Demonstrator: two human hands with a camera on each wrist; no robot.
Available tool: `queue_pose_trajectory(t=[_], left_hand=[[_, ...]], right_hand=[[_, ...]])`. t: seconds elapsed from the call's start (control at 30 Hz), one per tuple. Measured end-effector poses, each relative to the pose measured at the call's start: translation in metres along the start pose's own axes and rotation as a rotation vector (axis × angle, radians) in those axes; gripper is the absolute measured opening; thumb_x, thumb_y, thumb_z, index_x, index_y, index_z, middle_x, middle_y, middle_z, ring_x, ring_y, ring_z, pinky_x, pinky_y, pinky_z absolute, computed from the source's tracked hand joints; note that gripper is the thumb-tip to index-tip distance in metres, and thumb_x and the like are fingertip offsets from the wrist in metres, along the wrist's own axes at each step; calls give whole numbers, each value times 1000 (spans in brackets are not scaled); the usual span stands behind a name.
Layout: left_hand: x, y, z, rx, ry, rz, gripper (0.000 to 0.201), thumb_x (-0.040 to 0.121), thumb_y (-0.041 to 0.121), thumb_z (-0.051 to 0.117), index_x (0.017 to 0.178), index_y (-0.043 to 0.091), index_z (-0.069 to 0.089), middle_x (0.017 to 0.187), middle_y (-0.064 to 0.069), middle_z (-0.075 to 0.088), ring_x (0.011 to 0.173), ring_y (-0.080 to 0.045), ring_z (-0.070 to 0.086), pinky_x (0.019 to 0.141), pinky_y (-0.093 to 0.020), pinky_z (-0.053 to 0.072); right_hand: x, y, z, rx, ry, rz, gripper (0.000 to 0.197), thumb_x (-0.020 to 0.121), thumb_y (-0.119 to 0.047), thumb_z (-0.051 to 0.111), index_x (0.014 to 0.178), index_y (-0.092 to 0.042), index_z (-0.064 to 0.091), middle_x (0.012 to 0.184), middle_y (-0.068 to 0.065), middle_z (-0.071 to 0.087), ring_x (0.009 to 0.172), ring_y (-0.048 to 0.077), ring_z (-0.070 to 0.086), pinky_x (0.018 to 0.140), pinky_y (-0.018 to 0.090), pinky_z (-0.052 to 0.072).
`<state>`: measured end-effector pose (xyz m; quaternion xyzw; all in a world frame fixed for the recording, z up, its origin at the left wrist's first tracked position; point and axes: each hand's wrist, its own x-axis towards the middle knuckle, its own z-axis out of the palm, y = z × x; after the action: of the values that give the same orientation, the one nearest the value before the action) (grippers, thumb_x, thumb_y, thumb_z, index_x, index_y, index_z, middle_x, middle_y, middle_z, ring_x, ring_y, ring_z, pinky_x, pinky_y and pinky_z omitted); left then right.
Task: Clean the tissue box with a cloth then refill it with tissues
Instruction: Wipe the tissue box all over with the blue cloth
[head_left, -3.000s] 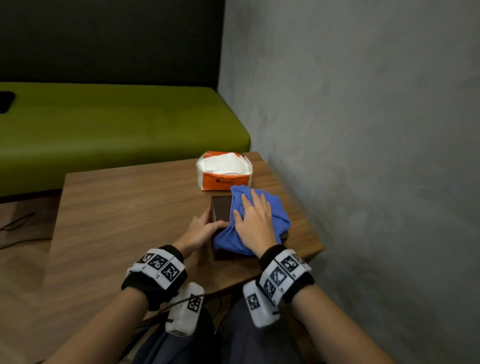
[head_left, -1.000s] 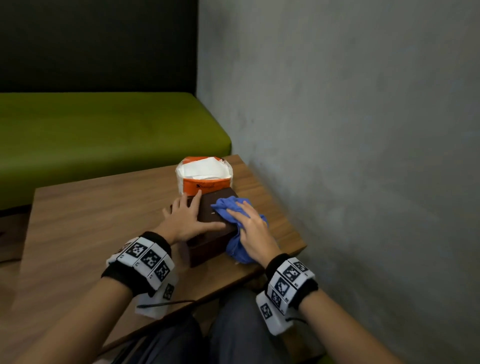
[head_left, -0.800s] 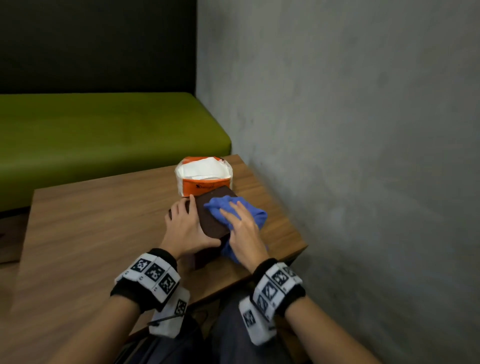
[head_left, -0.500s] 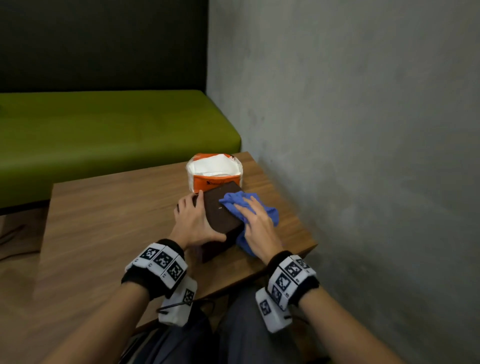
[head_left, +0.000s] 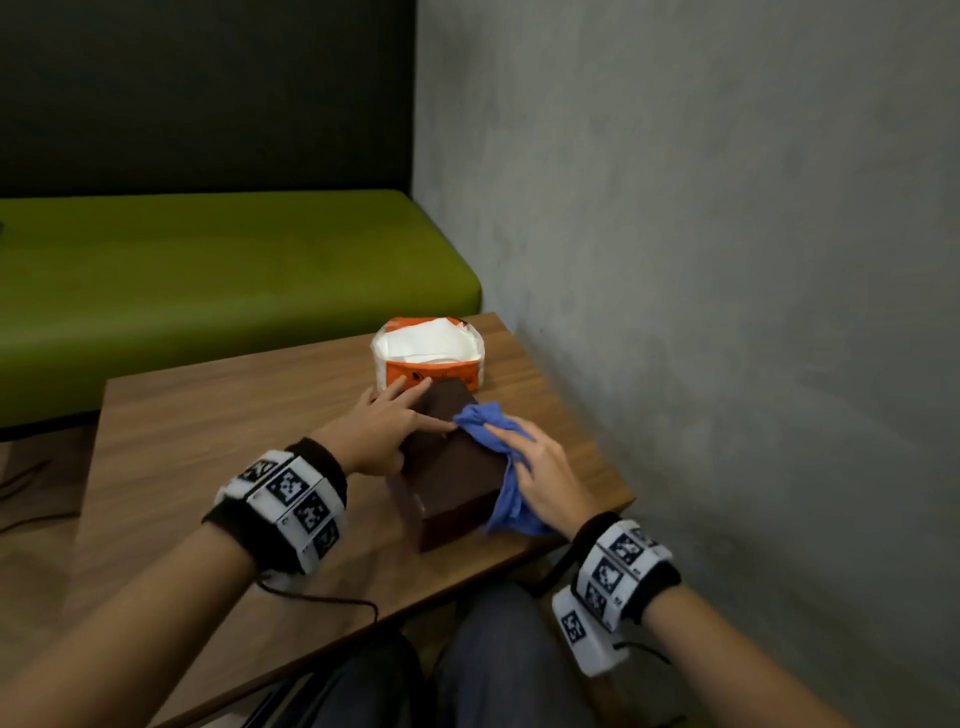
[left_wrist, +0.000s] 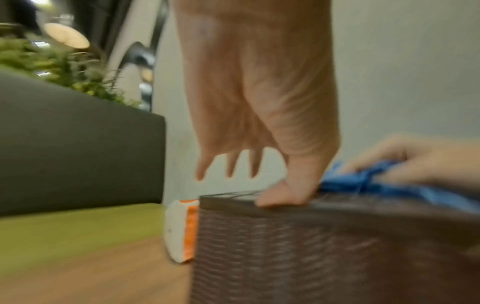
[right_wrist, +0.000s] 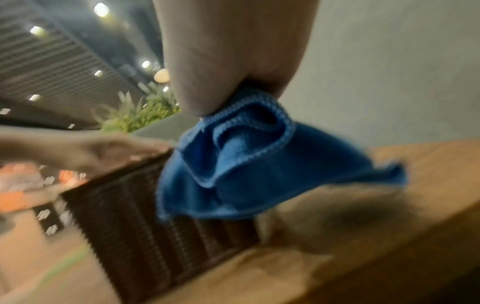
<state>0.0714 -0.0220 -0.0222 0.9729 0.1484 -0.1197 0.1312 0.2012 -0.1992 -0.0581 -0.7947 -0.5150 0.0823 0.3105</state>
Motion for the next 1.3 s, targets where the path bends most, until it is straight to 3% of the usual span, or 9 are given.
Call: queue_pose_trajectory(t=[0.1,0.2,0.33,0.47,0.57,0.7,0.9,1.1,1.3], left_hand=[[-11,21,24,-358,93,-169,73,88,25,53,146,32,10,158,-15,-8,145,-33,-11,117,-55,10],[-16,34,49,-350,131,-196,111,71,57,65,147,16,-4,155,-14,-21,141,-33,-25,118,-49,1],[-7,16,54,-302,245,-143,120,63,54,74,147,12,0,155,-20,-14,142,-36,-20,119,-49,3],[-8,8,54,-304,258,-83,127,45,76,48,147,12,4,156,-20,-9,143,-34,-16,118,-46,2],[-8,8,57,-251,243,-85,115,65,63,65,147,14,1,155,-21,-12,143,-36,-17,119,-46,1],[-10,5,56,-232,252,-85,104,73,60,60,147,18,0,156,-18,-14,143,-35,-17,118,-47,3],[-7,4,54,-268,274,-47,100,76,45,67,147,15,3,157,-16,-9,144,-33,-15,119,-43,4],[-6,4,56,-236,265,-47,95,79,43,65,147,18,3,156,-17,-9,144,-34,-14,119,-45,3],[-2,2,51,-280,298,-46,112,59,61,63,146,11,14,156,-17,7,146,-33,-4,119,-41,6]], right_hand=[[-1,-5,18,21,93,40,46,89,9,42,131,-9,50,140,13,45,128,25,44,105,17,27],[-1,-11,29,66,216,132,45,88,10,40,129,-5,52,140,18,44,130,29,42,104,16,26],[-34,-19,53,9,199,-128,42,89,-6,36,128,-5,49,134,27,48,130,30,32,113,23,17],[-27,-21,51,49,158,-67,45,90,-10,35,133,-7,46,143,20,39,136,27,30,111,16,15],[8,-33,37,163,176,160,39,92,-3,39,128,-5,52,139,17,46,131,28,40,103,15,24],[41,-35,14,293,63,392,36,95,-1,38,127,-5,53,133,16,54,127,31,44,99,28,34],[-1,-44,46,-145,48,97,53,93,3,38,143,-10,29,150,9,28,140,22,21,117,27,15],[43,-35,30,-72,15,232,46,92,2,38,136,-11,42,145,11,37,130,29,39,106,34,34],[-21,-49,53,-160,-5,90,56,92,0,41,145,-10,25,155,14,18,144,26,13,118,36,13]])
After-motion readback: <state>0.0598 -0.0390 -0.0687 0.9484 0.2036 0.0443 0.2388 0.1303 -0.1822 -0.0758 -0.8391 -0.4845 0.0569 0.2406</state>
